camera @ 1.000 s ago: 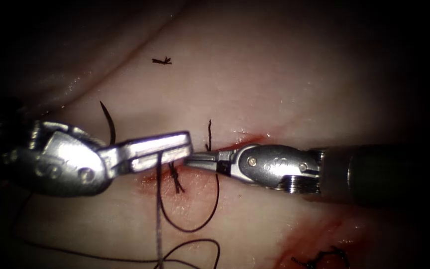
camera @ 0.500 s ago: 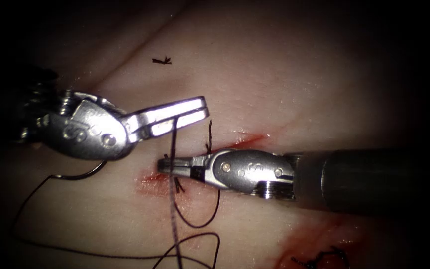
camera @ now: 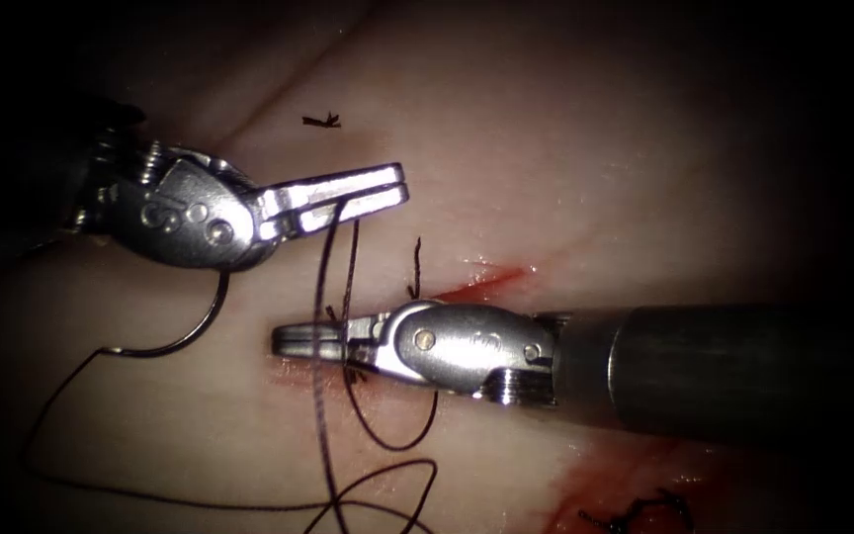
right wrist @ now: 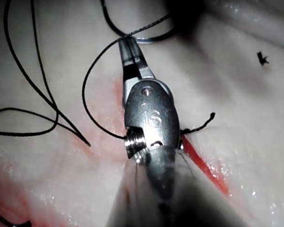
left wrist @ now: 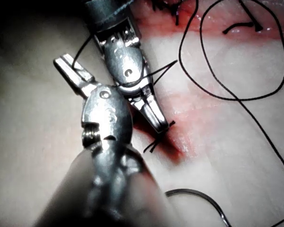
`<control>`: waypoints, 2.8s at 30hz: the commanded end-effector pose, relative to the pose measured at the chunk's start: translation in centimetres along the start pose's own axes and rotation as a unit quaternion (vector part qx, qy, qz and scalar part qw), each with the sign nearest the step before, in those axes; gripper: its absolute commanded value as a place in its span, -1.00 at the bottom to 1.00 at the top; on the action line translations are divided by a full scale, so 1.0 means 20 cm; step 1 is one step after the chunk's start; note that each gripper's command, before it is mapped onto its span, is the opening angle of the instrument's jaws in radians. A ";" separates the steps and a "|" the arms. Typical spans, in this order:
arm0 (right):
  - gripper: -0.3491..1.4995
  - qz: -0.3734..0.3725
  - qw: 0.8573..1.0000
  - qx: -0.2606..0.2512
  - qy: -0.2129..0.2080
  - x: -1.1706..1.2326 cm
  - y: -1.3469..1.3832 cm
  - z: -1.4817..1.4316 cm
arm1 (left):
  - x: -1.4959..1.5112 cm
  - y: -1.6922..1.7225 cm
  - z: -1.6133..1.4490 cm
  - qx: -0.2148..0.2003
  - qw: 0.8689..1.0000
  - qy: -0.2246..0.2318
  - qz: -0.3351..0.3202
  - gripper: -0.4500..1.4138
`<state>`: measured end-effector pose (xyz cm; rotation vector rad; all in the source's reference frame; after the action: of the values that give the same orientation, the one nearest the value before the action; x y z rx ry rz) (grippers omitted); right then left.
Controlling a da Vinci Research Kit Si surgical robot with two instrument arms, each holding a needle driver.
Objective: Wound Closure
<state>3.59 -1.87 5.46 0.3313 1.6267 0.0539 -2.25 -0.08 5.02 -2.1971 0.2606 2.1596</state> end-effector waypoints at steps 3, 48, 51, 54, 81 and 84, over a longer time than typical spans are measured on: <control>-1.00 0.007 0.999 0.006 0.040 0.002 -0.002 0.003 | -0.012 0.003 0.001 0.005 1.000 -0.007 0.003 -1.00; 0.22 0.133 0.969 -0.058 0.202 0.023 0.011 -0.025 | -0.059 0.032 -0.019 0.022 0.998 -0.057 0.025 -1.00; 0.22 0.132 0.969 -0.063 0.199 0.023 0.012 -0.027 | -0.060 0.041 -0.018 0.015 0.998 -0.061 0.024 -1.00; 0.22 0.122 0.974 -0.091 0.167 0.023 0.015 -0.028 | -0.062 0.049 -0.015 0.009 0.998 -0.065 0.020 -1.00; 0.04 0.164 0.951 -0.253 -0.072 -0.010 0.017 -0.036 | -0.048 0.074 0.014 -0.027 0.996 -0.090 0.005 -1.00; 0.04 0.165 0.948 -0.262 -0.077 -0.016 0.019 -0.037 | -0.046 0.075 0.015 -0.030 0.995 -0.093 0.004 -1.00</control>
<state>2.88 -1.43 5.84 0.1875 1.3269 0.6865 -2.73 -1.38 6.01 -2.0071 0.2019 2.3843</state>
